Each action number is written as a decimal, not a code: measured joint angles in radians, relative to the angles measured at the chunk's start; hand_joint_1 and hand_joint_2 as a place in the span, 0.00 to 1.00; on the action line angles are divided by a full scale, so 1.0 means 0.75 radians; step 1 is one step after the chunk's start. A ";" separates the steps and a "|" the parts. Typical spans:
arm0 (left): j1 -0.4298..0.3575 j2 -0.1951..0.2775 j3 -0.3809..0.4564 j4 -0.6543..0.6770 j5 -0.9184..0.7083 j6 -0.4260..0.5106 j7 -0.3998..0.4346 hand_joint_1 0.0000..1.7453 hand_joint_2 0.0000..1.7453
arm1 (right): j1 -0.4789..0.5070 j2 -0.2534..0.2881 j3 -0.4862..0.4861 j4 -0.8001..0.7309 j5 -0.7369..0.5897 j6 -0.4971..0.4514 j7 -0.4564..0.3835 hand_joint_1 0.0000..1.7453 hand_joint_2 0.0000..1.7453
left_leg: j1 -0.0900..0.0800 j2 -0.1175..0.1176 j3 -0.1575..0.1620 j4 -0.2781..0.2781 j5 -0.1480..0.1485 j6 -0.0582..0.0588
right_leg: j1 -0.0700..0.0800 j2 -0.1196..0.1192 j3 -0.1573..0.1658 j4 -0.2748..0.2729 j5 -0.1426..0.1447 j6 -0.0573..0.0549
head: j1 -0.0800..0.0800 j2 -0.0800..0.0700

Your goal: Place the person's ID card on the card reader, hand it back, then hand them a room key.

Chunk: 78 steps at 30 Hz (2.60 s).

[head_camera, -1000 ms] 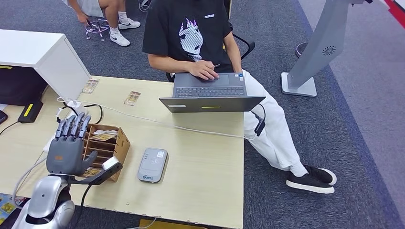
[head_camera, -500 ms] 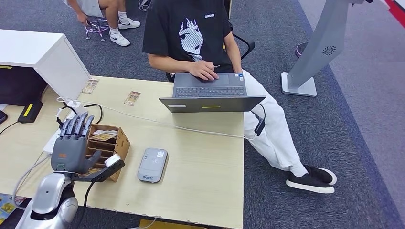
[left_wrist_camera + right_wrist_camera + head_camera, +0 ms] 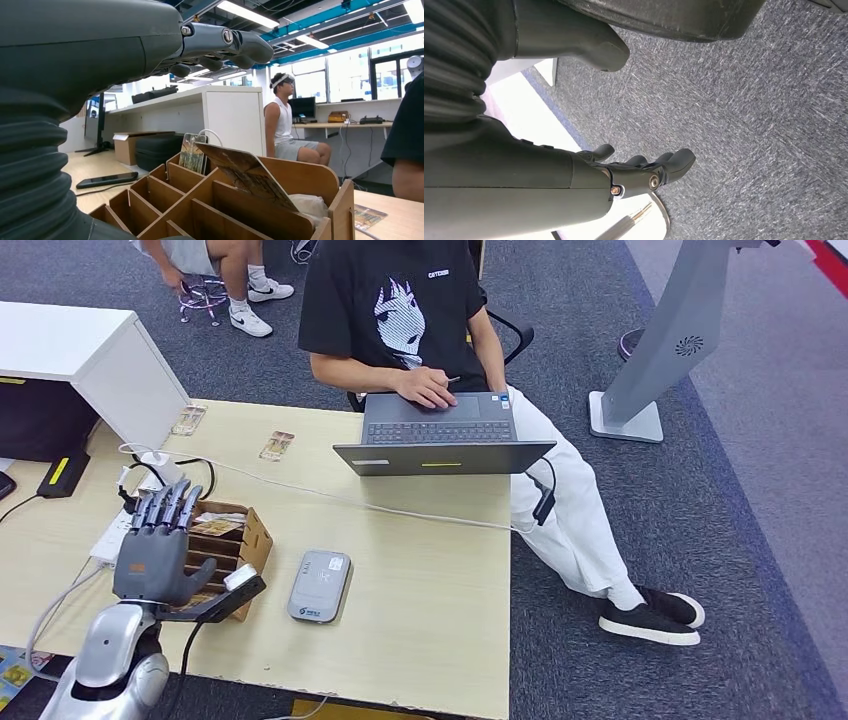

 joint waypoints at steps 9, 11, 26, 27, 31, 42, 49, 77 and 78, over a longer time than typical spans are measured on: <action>-0.012 -0.006 -0.022 0.021 0.000 -0.013 -0.010 0.02 1.00 | -0.001 0.000 0.000 -0.001 -0.002 -0.001 -0.001 0.00 1.00 | 0.000 0.000 0.000 0.000 0.000 0.000 | 0.000 0.000 0.000 0.000 0.000 0.000 | 0.000 0.000; -0.016 -0.008 -0.028 0.022 0.000 -0.016 -0.010 0.03 1.00 | -0.001 0.000 0.000 -0.001 -0.002 -0.001 -0.002 0.00 1.00 | 0.000 0.000 0.000 0.000 0.000 0.000 | 0.000 0.000 0.000 0.000 0.000 0.000 | 0.000 0.000; -0.037 -0.022 -0.061 0.035 0.004 -0.045 -0.010 1.00 1.00 | -0.008 0.000 0.000 -0.003 -0.020 -0.006 -0.011 0.00 1.00 | 0.000 0.000 0.000 0.000 0.000 0.000 | 0.000 0.000 0.000 0.000 0.000 0.000 | 0.000 0.000; -0.040 -0.023 -0.062 0.037 0.004 -0.045 -0.010 1.00 1.00 | -0.008 0.000 0.000 -0.003 -0.020 -0.006 -0.012 0.00 1.00 | 0.000 0.000 0.000 0.000 0.000 0.000 | 0.000 0.000 0.000 0.000 0.000 0.000 | 0.000 0.000; -0.054 -0.025 -0.064 0.040 0.004 -0.045 -0.010 1.00 1.00 | -0.008 0.000 0.000 -0.003 -0.020 -0.005 -0.013 0.00 1.00 | 0.000 0.000 0.000 0.000 0.000 0.000 | 0.000 0.000 0.000 0.000 0.000 0.000 | 0.000 0.000; -0.069 -0.025 -0.064 0.040 -0.001 -0.046 0.002 1.00 1.00 | -0.009 0.000 0.000 -0.003 -0.019 -0.005 -0.020 0.00 1.00 | 0.000 0.000 0.000 0.000 0.000 0.000 | 0.000 0.001 0.000 0.000 0.000 0.000 | 0.000 0.000; -0.067 -0.025 -0.064 0.040 -0.003 -0.042 0.013 1.00 1.00 | -0.008 0.000 0.000 -0.003 -0.020 -0.005 -0.020 0.00 1.00 | 0.000 0.000 0.000 0.000 0.000 0.000 | 0.000 0.001 0.001 0.000 0.000 0.000 | 0.000 0.000; -0.325 -0.047 -0.023 -0.357 -0.046 0.448 -0.156 1.00 1.00 | -0.008 0.000 0.000 -0.003 0.004 -0.021 -0.020 0.00 1.00 | 0.000 0.000 0.000 0.000 0.002 -0.001 | 0.000 0.000 0.001 0.001 0.002 -0.001 | 0.000 0.000; -0.329 -0.045 -0.023 -0.357 -0.046 0.448 -0.155 1.00 1.00 | -0.008 0.000 0.000 -0.003 0.004 -0.021 -0.020 0.00 1.00 | 0.000 0.000 0.000 0.000 0.002 -0.001 | 0.000 0.000 0.001 0.001 0.002 -0.001 | 0.000 0.000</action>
